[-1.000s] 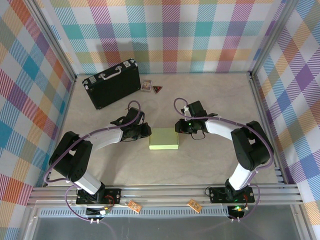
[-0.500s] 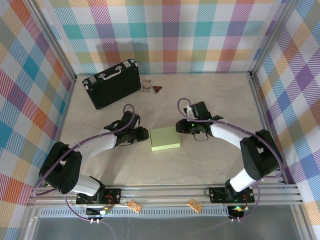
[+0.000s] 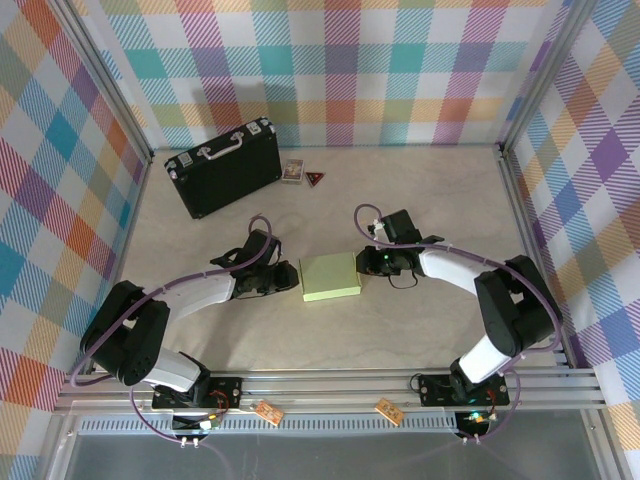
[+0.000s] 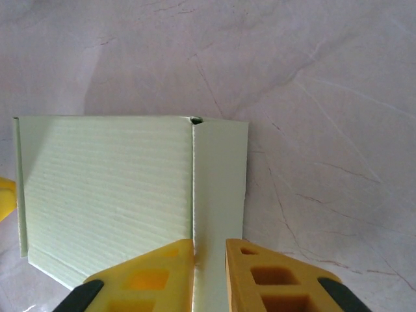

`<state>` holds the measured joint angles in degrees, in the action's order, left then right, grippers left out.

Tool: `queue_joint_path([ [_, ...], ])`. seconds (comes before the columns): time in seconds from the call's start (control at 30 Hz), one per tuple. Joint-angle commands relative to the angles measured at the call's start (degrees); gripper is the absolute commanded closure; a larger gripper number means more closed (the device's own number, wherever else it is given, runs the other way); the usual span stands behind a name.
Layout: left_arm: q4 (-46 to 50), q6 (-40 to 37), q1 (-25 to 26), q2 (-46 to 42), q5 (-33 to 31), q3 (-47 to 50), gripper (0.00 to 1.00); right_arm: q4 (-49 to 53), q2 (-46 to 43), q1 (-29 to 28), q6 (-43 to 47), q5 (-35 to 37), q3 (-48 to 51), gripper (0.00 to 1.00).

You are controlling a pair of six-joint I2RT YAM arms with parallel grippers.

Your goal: Fold the paper box

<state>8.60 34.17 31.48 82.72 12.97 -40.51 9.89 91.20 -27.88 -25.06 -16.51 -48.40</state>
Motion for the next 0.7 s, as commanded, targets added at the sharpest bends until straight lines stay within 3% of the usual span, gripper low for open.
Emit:
queue_joint_path([
  [0.0,-0.96,0.9,0.42,0.49,0.91,0.24,0.8,-0.23,1.33,-0.34,-0.01,-1.66,0.32,0.81],
  [0.67,-4.19,1.0,1.13,9.21,1.66,-2.15,0.81,0.47,3.47,-0.42,0.04,-2.74,-1.07,0.85],
])
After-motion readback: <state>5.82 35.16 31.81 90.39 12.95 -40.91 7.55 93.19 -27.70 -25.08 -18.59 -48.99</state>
